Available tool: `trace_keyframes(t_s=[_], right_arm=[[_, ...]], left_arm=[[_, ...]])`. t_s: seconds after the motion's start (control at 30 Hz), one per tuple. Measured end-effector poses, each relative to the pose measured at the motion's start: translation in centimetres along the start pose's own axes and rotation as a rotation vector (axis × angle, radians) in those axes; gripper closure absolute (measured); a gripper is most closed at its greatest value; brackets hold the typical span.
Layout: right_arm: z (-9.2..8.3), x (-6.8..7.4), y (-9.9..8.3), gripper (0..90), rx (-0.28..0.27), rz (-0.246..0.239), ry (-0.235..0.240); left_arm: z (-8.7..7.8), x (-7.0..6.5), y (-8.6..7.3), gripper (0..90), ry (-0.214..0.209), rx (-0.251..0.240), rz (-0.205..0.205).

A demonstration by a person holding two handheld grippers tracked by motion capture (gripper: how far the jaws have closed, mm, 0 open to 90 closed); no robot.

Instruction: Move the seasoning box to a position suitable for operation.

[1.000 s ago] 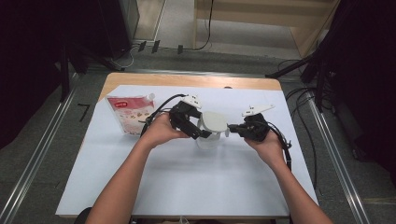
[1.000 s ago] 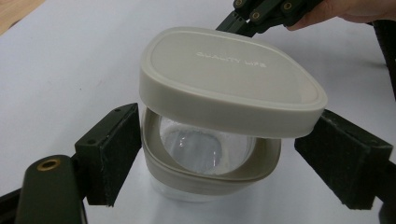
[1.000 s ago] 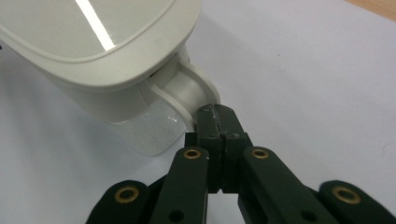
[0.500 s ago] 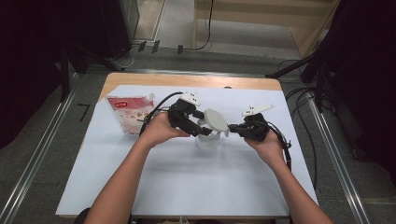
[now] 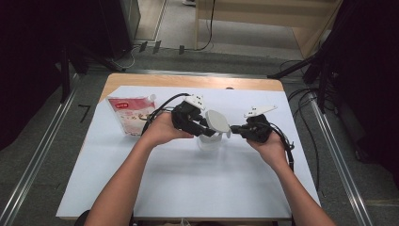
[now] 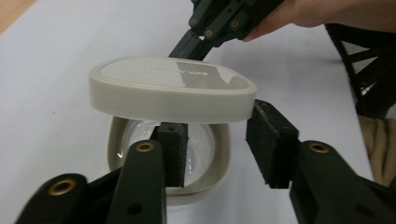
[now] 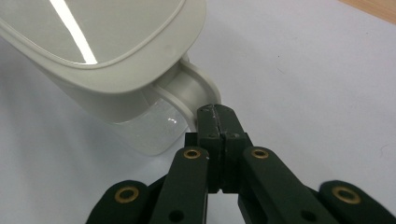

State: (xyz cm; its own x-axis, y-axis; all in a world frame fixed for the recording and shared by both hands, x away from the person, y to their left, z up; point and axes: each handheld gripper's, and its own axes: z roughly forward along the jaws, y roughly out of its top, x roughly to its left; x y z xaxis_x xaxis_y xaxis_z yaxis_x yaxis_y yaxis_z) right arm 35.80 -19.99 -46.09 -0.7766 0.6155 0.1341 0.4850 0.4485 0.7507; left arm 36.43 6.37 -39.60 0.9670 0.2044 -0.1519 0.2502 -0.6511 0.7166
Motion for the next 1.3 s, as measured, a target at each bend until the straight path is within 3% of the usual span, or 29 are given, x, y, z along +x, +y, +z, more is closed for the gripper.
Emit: trace_keyframes(t_s=[0.17, 0.33, 0.6, 1.3], right_arm=[[0.0, 0.0, 0.0, 90.0, 0.001, -0.001, -0.001], [0.0, 0.0, 0.0, 90.0, 0.001, -0.001, -0.002], [0.0, 0.1, 0.0, 90.0, 0.001, -0.002, -0.008], [0.1, 0.1, 0.0, 90.0, -0.003, 0.0, -0.01]], left_arm=[[-0.3, -0.3, 0.8, 77.5, -0.023, 0.008, 0.022], [-0.2, -0.4, 1.4, 84.3, -0.046, 0.02, 0.016], [0.1, -0.6, 2.5, 89.1, -0.044, 0.034, 0.029], [1.6, -0.5, 5.0, 88.7, -0.05, 0.053, 0.016]])
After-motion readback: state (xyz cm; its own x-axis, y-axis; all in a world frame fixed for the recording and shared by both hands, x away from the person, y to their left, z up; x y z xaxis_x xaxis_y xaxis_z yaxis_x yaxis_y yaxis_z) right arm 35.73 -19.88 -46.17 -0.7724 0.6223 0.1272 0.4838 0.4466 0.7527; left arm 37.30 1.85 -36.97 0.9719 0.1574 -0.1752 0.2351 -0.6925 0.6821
